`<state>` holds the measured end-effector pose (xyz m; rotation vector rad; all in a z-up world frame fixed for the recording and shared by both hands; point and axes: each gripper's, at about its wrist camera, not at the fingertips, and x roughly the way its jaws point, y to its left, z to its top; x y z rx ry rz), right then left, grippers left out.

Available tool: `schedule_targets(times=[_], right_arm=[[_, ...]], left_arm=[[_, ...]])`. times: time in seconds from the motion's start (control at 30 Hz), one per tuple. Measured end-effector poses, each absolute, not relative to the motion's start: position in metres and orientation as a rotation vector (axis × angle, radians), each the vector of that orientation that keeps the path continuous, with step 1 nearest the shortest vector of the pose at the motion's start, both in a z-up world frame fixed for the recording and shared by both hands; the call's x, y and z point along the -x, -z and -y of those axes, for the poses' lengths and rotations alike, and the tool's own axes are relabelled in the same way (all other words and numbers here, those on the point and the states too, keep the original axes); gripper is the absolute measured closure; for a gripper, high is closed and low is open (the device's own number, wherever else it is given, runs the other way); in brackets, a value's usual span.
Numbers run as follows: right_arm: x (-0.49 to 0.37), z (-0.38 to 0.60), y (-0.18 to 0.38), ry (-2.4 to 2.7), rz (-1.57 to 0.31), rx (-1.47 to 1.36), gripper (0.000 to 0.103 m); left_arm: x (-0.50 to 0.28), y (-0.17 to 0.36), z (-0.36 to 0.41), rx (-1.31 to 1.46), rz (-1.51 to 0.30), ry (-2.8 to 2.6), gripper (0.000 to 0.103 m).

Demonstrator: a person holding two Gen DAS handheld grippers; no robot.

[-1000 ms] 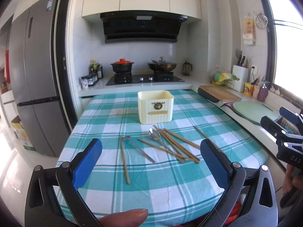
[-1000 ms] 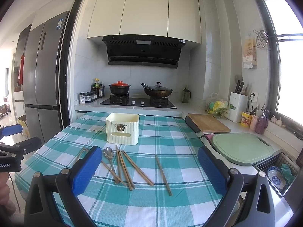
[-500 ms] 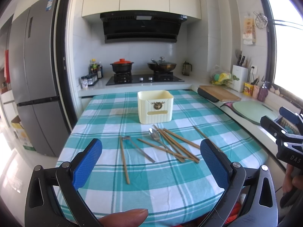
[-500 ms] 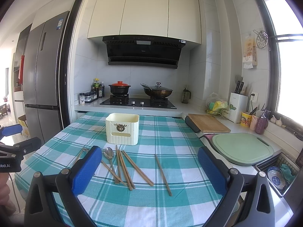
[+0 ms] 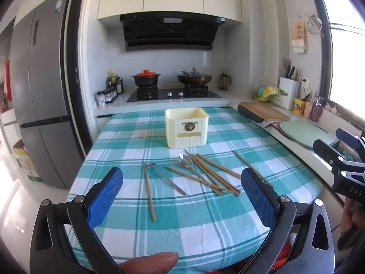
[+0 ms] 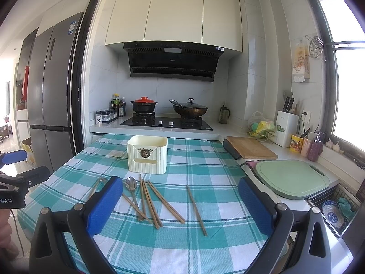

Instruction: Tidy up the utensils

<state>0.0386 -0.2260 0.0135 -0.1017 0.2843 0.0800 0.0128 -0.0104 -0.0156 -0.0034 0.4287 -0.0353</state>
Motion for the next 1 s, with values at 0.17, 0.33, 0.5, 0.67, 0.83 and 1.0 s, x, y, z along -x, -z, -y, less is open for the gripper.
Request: schedule_targets(times=[0.17,0.33,0.5,0.67,0.83,1.0], right_arm=[[-0.039,0.226,-0.013,-0.080,-0.285,0.102,0.000],[-0.038,0.229,-0.010,-0.089,-0.288,0.099,0.000],[-0.047,0.235,0.000,-0.099,-0.322,0.087,0.000],[-0.064,0.239,0.007,-0.095,-0.369,0.072,0.000],[-0.083,0.245,0.017,-0.099,-0.424,0.052,0.000],[-0.112,0.260,0.037,-0.157,-0.538,-0.026,0.000]], left_arm=[[-0.013,0.017,0.011,0.002,-0.432,0.036,0.000],[-0.020,0.019,0.009,0.000,-0.450,0.024,0.000],[-0.039,0.029,-0.018,0.080,-0.531,-0.023,0.000],[-0.067,0.055,-0.056,0.177,-0.647,-0.084,0.000],[-0.104,0.088,-0.071,0.186,-0.780,-0.091,0.000],[-0.149,0.121,-0.075,0.160,-0.891,-0.107,0.000]])
